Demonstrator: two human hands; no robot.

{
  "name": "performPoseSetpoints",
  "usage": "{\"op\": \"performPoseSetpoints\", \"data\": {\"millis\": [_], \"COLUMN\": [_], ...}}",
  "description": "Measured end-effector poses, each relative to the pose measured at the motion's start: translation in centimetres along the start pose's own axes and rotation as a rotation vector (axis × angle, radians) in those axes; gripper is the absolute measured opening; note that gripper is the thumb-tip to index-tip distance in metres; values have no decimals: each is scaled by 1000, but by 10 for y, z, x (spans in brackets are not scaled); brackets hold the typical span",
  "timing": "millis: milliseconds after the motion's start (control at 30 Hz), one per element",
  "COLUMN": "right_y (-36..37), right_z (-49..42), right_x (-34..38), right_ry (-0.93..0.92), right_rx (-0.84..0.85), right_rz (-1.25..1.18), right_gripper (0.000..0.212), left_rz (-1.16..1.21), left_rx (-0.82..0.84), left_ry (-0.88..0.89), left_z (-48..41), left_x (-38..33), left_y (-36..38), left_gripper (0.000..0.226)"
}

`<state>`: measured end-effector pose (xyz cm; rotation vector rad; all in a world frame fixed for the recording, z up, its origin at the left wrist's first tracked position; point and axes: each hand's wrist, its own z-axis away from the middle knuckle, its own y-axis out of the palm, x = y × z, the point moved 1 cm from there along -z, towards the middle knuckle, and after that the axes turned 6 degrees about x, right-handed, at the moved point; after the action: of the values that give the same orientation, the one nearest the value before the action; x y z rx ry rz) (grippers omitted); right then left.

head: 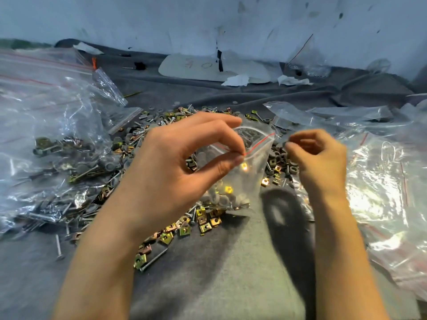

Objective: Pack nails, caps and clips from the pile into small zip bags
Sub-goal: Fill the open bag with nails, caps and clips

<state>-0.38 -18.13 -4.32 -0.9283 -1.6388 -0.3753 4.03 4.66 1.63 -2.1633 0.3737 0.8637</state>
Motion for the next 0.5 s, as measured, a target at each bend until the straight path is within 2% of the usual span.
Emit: {"op": "performPoseSetpoints", "data": {"millis": [67, 167, 233, 333, 433, 500], "right_y": [-8, -9, -4, 2, -2, -7], "right_z": [10, 27, 37, 44, 43, 43], "right_x": [32, 75, 91, 94, 89, 88], "right_ry": [-173, -408, -489, -546, -502, -455], "right_rx": [74, 186, 250, 408, 481, 495], "right_rz": [-287, -407, -332, -76, 8, 1], "right_gripper": [19, 17, 17, 12, 4, 7], "left_rz": [-1, -1, 11, 28, 3, -6], "left_rx": [11, 31, 44, 45, 44, 40], "left_ry": [10, 24, 34, 54, 64, 53], "left_z": [-1, -3, -3, -4, -4, -3], "left_x": [0, 0, 0, -1, -1, -1], "left_y": [3, 6, 7, 8, 7, 6], "left_gripper": [18, 16, 15, 11, 10, 12]}}
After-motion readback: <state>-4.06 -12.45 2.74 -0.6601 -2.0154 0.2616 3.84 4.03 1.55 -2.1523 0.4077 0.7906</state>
